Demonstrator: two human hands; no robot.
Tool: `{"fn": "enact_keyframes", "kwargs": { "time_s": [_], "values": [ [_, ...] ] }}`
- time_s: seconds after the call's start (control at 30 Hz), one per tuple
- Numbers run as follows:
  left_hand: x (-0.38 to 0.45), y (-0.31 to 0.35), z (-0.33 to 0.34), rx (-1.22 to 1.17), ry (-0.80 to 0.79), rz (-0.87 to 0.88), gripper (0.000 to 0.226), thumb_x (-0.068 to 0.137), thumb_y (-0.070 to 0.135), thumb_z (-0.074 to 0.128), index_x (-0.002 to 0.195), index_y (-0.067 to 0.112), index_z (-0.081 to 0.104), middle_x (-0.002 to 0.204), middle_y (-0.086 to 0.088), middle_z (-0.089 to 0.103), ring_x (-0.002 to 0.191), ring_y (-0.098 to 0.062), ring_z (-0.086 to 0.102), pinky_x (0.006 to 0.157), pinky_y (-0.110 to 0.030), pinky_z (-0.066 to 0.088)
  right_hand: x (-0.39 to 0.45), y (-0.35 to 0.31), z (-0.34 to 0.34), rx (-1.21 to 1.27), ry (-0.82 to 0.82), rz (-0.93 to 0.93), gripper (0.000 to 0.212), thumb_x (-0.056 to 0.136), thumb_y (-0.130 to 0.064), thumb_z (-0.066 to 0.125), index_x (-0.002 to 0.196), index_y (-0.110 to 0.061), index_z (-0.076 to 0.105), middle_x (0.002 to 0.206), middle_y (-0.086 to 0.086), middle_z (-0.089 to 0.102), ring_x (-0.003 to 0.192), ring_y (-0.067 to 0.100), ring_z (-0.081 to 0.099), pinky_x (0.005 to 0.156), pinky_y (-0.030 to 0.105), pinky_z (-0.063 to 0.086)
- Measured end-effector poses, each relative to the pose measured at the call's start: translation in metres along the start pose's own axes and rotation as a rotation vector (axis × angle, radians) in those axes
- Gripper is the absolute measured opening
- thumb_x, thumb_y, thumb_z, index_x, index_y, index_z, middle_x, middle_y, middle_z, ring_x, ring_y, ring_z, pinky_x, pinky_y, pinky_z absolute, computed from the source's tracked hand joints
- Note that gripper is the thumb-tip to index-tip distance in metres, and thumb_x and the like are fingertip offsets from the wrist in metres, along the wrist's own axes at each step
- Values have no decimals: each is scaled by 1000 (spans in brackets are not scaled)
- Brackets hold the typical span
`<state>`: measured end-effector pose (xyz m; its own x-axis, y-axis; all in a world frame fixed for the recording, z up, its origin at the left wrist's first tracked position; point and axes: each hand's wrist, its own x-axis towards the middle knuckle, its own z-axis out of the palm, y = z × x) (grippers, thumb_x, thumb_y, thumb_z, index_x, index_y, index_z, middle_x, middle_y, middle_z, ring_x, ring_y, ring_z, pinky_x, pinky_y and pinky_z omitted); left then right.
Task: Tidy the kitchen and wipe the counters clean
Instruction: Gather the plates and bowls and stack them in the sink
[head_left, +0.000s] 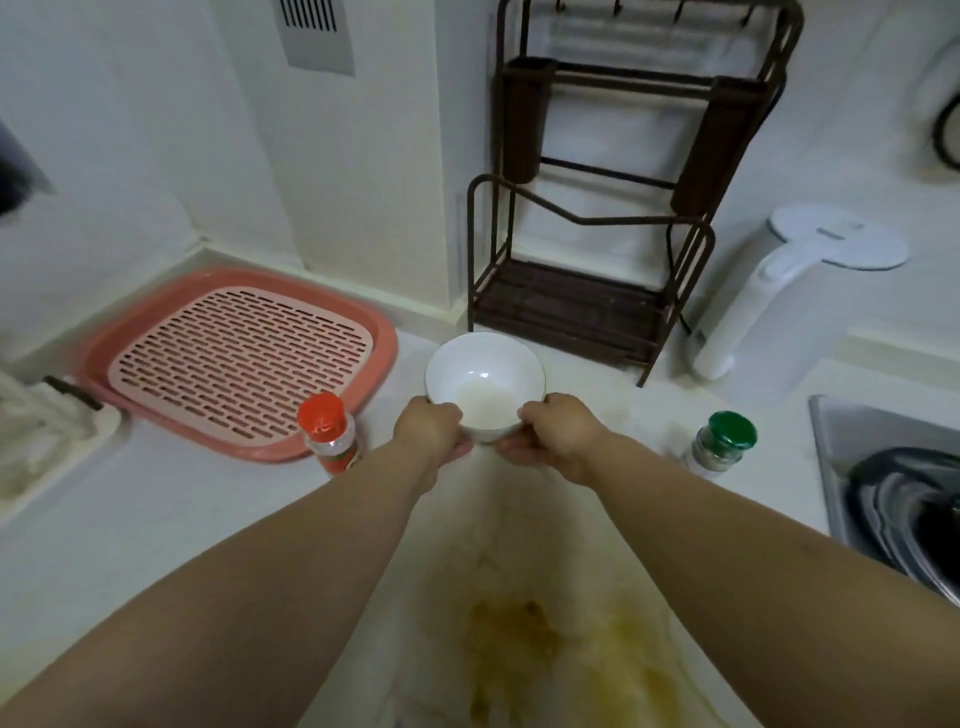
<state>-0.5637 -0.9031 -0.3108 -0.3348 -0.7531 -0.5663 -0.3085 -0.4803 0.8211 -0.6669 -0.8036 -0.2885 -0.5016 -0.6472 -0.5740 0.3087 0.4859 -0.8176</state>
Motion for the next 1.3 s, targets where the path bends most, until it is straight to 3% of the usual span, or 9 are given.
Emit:
{"fn": "enact_keyframes", "kwargs": {
  "time_s": [0.27, 0.43, 0.7, 0.77, 0.87, 0.93, 1.03, 1.17, 1.3],
  "values": [
    [-76, -2, 15, 108, -129, 109, 36, 86, 1, 45, 122, 7, 47, 124, -13, 49, 101, -34, 60, 81, -42, 58, -68, 14, -47, -57, -47, 4, 32, 89, 3, 45, 120, -1, 43, 97, 23, 63, 77, 28, 65, 80, 39, 57],
    [-163, -27, 52, 181, -183, 85, 27, 87, 3, 45, 114, 5, 51, 96, -15, 55, 83, -35, 65, 82, -44, 58, -140, 49, -116, -57, -76, 108, 24, 91, -1, 47, 114, 4, 46, 87, 23, 63, 75, 29, 68, 81, 39, 57],
    [-267, -103, 122, 202, -217, -18, 17, 89, 3, 46, 106, 1, 48, 85, -14, 54, 72, -29, 61, 68, -35, 57, -225, 143, -205, 22, 51, 141, 26, 96, -8, 46, 117, 7, 47, 73, 22, 65, 51, 22, 67, 49, 28, 57],
    [-277, -119, 132, 201, -227, -40, 15, 91, 3, 45, 105, 0, 49, 89, -16, 55, 70, -29, 62, 66, -34, 57, -234, 159, -215, 28, 78, 137, 25, 97, -10, 46, 116, 6, 48, 74, 20, 64, 48, 20, 66, 49, 28, 57],
    [-284, -132, 142, 219, -234, -48, 15, 93, 4, 44, 106, -1, 50, 92, -17, 54, 71, -28, 62, 56, -29, 57, -241, 172, -223, 46, 101, 128, 19, 97, -11, 45, 109, 2, 52, 74, 19, 64, 55, 20, 65, 62, 31, 60],
    [-280, -135, 145, 221, -230, -31, 16, 95, 4, 43, 108, -1, 50, 88, -16, 55, 72, -27, 61, 66, -33, 58, -239, 176, -223, 44, 117, 121, 19, 95, -10, 46, 110, 1, 52, 75, 18, 66, 58, 21, 66, 65, 32, 60],
    [-270, -134, 149, 234, -223, -15, 16, 96, 3, 41, 110, 1, 48, 86, -14, 56, 76, -29, 61, 79, -39, 55, -229, 177, -219, 26, 155, 93, 27, 94, -9, 45, 118, 2, 50, 80, 20, 67, 56, 20, 67, 55, 29, 58],
    [-255, -134, 148, 248, -222, -45, 15, 97, 4, 39, 110, 3, 46, 86, -14, 56, 85, -31, 60, 76, -38, 55, -216, 176, -212, 3, 199, 74, 24, 93, -8, 42, 113, 3, 51, 79, 22, 64, 57, 23, 64, 60, 32, 58],
    [-247, -135, 146, 331, -235, -102, 16, 94, 3, 39, 108, 1, 47, 82, -16, 56, 72, -27, 58, 69, -34, 54, -216, 175, -208, -11, 203, 90, 18, 93, -8, 43, 106, 1, 52, 75, 20, 64, 58, 25, 64, 63, 34, 58]
  ]
}}
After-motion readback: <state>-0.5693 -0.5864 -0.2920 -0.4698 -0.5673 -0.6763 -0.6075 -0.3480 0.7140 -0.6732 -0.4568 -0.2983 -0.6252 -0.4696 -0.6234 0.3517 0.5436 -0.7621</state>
